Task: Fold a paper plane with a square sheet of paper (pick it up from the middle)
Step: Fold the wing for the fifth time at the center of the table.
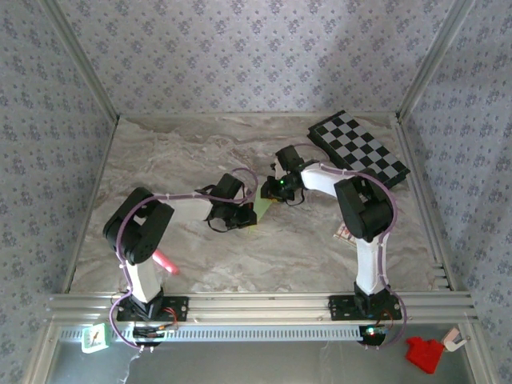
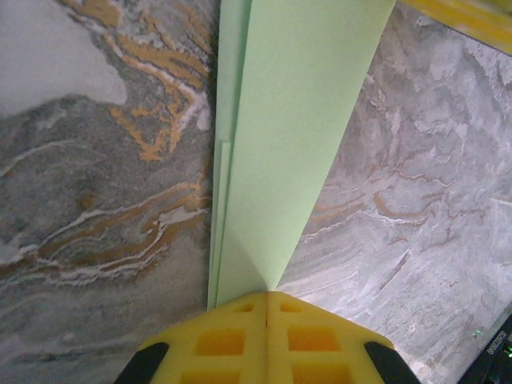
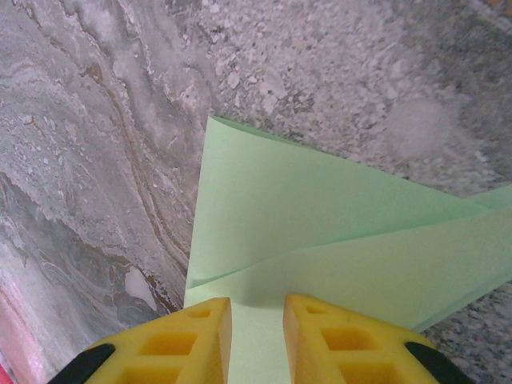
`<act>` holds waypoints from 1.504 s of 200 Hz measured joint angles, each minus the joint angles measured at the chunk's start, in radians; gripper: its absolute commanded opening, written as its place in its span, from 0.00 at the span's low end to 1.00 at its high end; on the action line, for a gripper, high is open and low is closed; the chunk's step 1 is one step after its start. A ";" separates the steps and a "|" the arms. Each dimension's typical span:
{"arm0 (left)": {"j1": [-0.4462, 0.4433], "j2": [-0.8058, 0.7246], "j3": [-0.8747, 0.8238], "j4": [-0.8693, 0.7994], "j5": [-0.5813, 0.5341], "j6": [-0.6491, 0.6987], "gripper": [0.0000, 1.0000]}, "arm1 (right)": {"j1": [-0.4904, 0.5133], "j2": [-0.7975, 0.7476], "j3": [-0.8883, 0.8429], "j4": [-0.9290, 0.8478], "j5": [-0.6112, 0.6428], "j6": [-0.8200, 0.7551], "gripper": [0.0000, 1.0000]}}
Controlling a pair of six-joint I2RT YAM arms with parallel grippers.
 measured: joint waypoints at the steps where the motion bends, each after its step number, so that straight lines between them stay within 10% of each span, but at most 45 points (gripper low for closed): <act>1: 0.000 -0.001 0.000 0.000 0.000 0.000 0.05 | 0.000 0.000 0.000 0.000 0.000 0.000 0.27; 301: 0.013 0.032 0.018 0.035 -0.039 -0.113 0.00 | 0.070 -0.086 -0.180 0.145 -0.038 0.050 0.09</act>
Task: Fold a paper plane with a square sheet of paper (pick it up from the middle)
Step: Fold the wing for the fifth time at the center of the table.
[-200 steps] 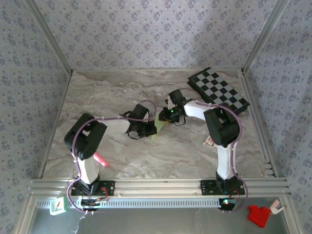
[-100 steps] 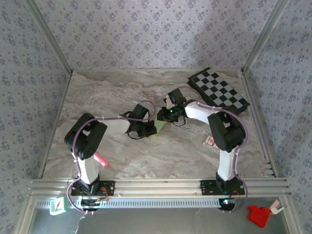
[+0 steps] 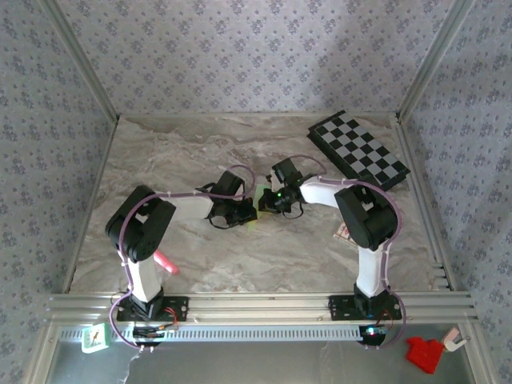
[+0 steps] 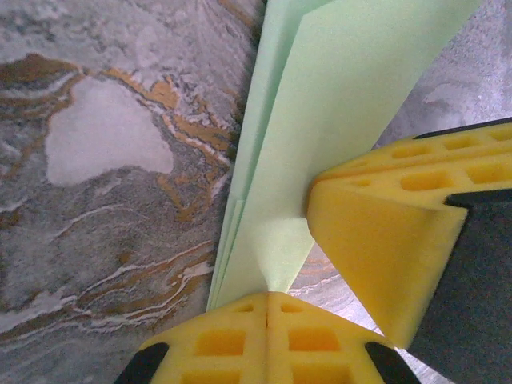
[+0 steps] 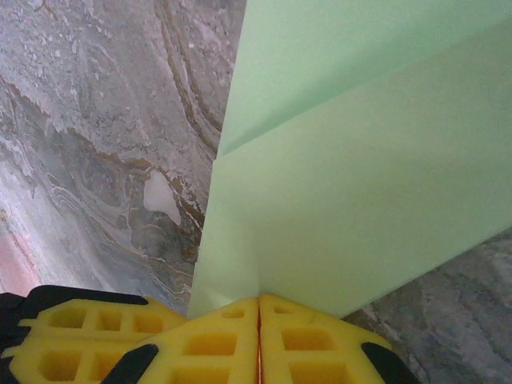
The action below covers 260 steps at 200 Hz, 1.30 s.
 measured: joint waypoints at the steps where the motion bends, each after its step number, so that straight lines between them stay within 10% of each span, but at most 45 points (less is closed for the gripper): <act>1: 0.000 0.000 0.000 0.000 0.000 0.000 0.00 | 0.000 0.000 0.000 0.000 0.000 0.000 0.09; 168: 0.015 -0.008 -0.024 0.012 0.030 0.008 0.00 | -0.286 0.115 0.192 -0.042 0.011 -0.058 0.11; 260: 0.017 -0.008 -0.001 -0.040 0.038 0.012 0.00 | -0.078 -0.068 0.008 0.043 -0.019 0.002 0.11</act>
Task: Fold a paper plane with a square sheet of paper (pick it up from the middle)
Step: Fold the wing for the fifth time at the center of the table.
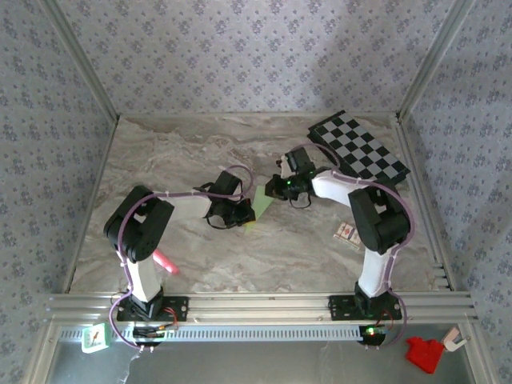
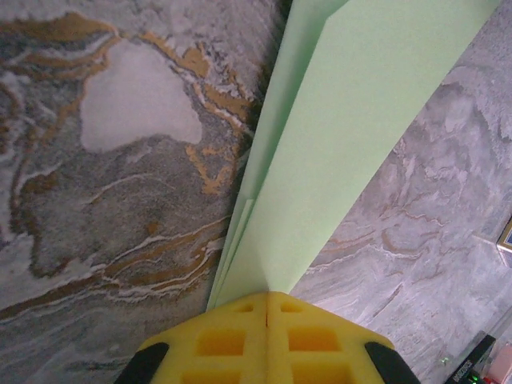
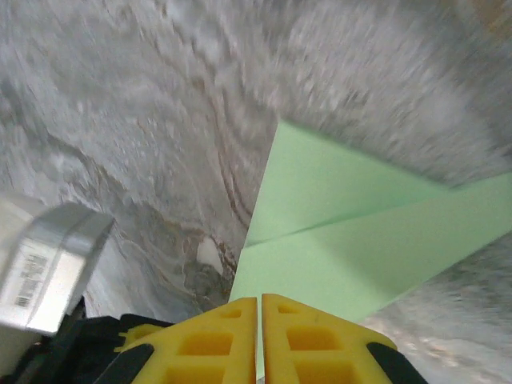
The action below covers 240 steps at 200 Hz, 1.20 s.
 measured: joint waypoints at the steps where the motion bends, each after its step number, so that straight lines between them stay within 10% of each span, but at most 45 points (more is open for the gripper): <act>1: 0.000 0.000 0.000 0.000 0.000 0.000 0.00 | 0.002 0.003 0.000 0.001 -0.001 0.002 0.11; 240: 0.001 0.015 -0.020 0.085 0.033 0.113 0.06 | 0.005 0.136 0.046 -0.031 -0.064 -0.026 0.11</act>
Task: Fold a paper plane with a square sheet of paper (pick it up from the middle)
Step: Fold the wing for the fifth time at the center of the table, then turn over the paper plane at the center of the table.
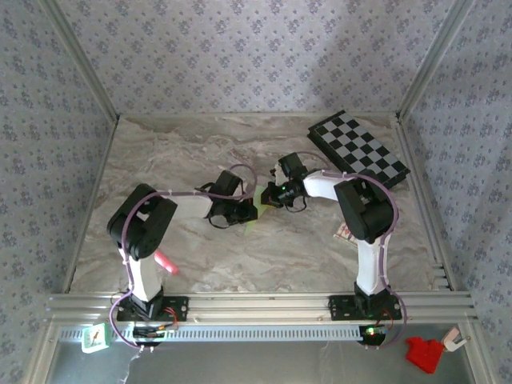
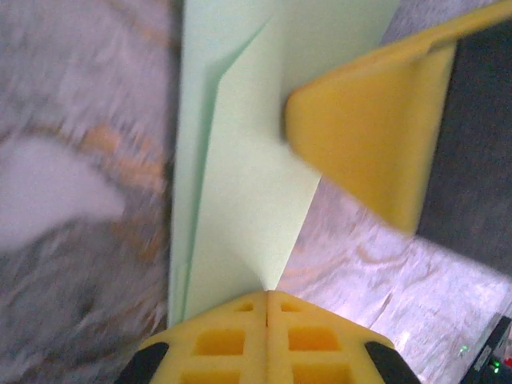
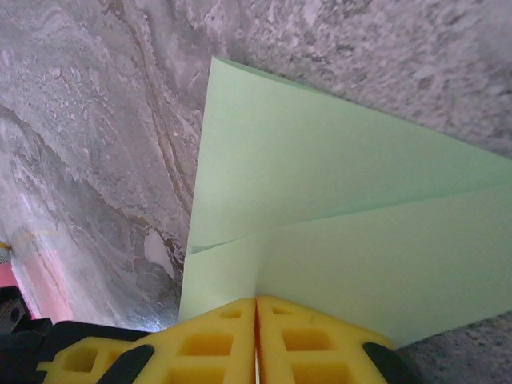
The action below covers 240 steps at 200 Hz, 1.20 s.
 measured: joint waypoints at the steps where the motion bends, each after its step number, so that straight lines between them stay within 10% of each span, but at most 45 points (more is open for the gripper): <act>1: 0.000 -0.004 -0.004 -0.001 0.000 0.000 0.06 | 0.000 0.000 0.000 0.000 0.000 0.000 0.11; 91: -0.019 -0.259 -0.165 -0.266 -0.026 0.053 0.16 | -0.004 0.006 0.025 -0.038 -0.006 -0.048 0.16; 240: 0.315 -0.584 0.039 -0.484 -0.255 0.208 0.95 | 0.219 -0.187 0.249 -0.484 0.596 0.173 0.65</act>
